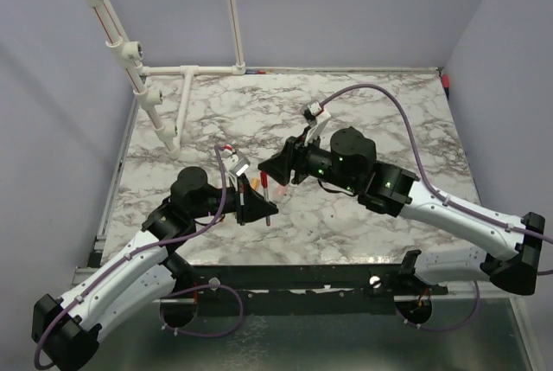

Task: Insert the pens into the pen caps

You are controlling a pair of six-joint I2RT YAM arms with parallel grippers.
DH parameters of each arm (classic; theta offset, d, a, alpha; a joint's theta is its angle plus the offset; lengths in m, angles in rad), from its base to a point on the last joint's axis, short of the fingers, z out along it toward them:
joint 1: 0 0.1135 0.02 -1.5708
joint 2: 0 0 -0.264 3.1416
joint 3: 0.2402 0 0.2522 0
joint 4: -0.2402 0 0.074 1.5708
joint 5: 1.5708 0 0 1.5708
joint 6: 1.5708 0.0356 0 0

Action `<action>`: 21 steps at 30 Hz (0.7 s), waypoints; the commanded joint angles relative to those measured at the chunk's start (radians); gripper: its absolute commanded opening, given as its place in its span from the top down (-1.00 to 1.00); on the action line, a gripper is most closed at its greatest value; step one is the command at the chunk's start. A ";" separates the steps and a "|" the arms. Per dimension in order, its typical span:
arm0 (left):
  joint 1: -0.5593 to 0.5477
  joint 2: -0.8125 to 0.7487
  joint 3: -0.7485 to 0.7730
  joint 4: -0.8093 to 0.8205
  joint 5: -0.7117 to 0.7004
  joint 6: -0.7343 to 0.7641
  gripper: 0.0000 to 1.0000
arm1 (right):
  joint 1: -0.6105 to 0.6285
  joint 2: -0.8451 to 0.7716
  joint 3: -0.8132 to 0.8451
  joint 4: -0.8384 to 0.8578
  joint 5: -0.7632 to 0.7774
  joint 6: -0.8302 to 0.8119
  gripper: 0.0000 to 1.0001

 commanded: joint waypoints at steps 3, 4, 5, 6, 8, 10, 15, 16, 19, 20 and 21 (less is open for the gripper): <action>0.000 0.000 0.041 -0.064 -0.079 0.048 1.00 | 0.018 0.056 0.049 -0.087 0.035 -0.010 0.01; 0.000 -0.002 0.042 -0.066 -0.080 0.050 1.00 | 0.019 0.062 0.052 -0.087 0.037 -0.009 0.01; 0.000 -0.002 0.044 -0.068 -0.083 0.051 1.00 | 0.020 0.070 0.055 -0.090 0.039 -0.008 0.03; 0.000 -0.003 0.044 -0.071 -0.087 0.052 1.00 | 0.022 0.077 0.059 -0.091 0.040 -0.006 0.05; 0.000 -0.002 0.045 -0.076 -0.096 0.054 1.00 | 0.029 0.092 0.066 -0.091 0.038 -0.003 0.08; 0.000 0.002 0.047 -0.081 -0.102 0.057 1.00 | 0.035 0.105 0.072 -0.090 0.038 -0.003 0.10; 0.001 0.017 0.051 -0.091 -0.106 0.059 1.00 | 0.044 0.126 0.085 -0.090 0.046 0.002 0.19; 0.001 0.018 0.051 -0.093 -0.110 0.059 1.00 | 0.045 0.131 0.088 -0.091 0.046 0.001 0.21; 0.000 0.014 0.052 -0.096 -0.114 0.060 1.00 | 0.050 0.138 0.091 -0.097 0.056 0.000 0.30; 0.001 0.013 0.052 -0.095 -0.115 0.060 1.00 | 0.051 0.139 0.091 -0.098 0.059 -0.001 0.35; 0.000 0.012 0.052 -0.095 -0.116 0.061 1.00 | 0.052 0.140 0.091 -0.099 0.060 -0.003 0.41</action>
